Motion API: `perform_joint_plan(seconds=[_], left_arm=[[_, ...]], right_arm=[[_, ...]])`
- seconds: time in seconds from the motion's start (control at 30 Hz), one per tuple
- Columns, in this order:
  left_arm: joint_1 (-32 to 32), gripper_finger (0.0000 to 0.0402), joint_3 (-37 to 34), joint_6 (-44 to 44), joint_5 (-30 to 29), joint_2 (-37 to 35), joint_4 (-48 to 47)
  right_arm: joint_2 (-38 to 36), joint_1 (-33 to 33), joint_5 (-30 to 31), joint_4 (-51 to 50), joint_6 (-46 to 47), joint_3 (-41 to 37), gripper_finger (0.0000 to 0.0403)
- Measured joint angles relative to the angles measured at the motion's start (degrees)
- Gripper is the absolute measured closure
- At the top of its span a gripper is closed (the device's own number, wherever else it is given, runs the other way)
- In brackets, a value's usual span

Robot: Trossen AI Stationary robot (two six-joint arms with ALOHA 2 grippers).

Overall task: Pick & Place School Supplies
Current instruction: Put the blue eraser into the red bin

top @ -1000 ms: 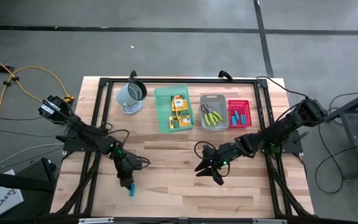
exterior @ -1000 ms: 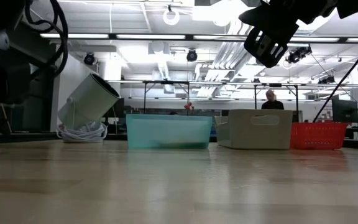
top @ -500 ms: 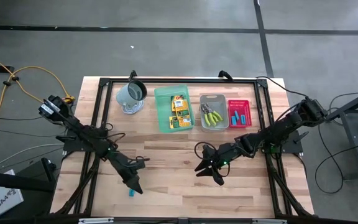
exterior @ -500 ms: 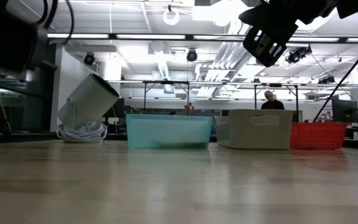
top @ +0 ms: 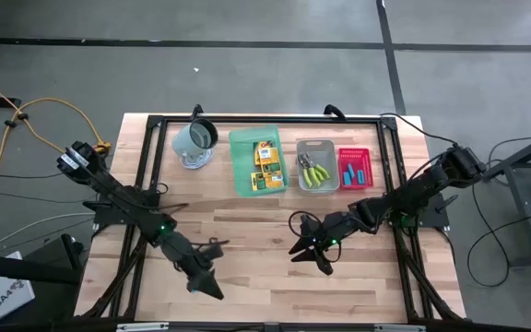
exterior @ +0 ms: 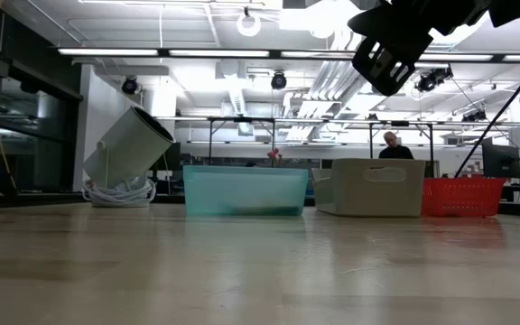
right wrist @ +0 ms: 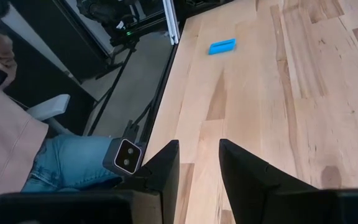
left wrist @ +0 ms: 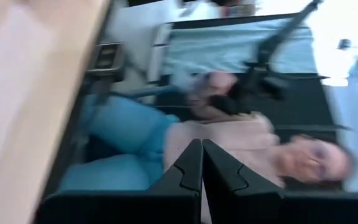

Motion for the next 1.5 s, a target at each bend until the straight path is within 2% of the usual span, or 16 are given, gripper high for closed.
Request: perform_joint_plan(seconds=[0.1,0.27,0.37,0.43,0.67,0.93,1.23,1.5], left_arm=[[-0.48,0.0401,5.74,-1.04,-1.94,0.00,-15.96],[-2.81,0.0401,14.22,-6.76,-10.72,0.00,-43.42],[-4.90,0.0401,16.96,-13.14,-16.59,0.00,-55.27],[-6.35,0.0401,17.29,-18.15,-19.36,0.00,-59.64],[-9.59,0.0401,17.31,-34.82,-22.41,0.94,-68.69],[-11.63,0.0401,18.18,-47.30,-15.89,7.52,-67.70],[-11.76,0.0401,23.74,-49.57,-14.40,13.20,-68.74],[-11.74,0.0401,26.98,-55.99,-14.39,13.84,-78.44]], right_arm=[[0.00,0.00,-0.63,0.00,0.02,0.00,0.0298],[0.00,0.07,-1.27,0.00,0.08,0.00,0.0298],[0.00,0.07,-1.54,0.00,-0.01,0.00,0.0298],[0.00,0.04,-2.70,-0.02,-0.03,0.00,0.0298],[0.00,0.07,-4.97,-0.06,-1.62,0.00,0.0298],[0.00,0.03,-3.86,-0.05,-6.71,0.00,0.0298],[0.00,-0.98,-3.88,0.09,-9.04,-0.02,0.0298],[0.00,-1.64,-3.86,0.07,-10.32,-0.02,0.0298]])
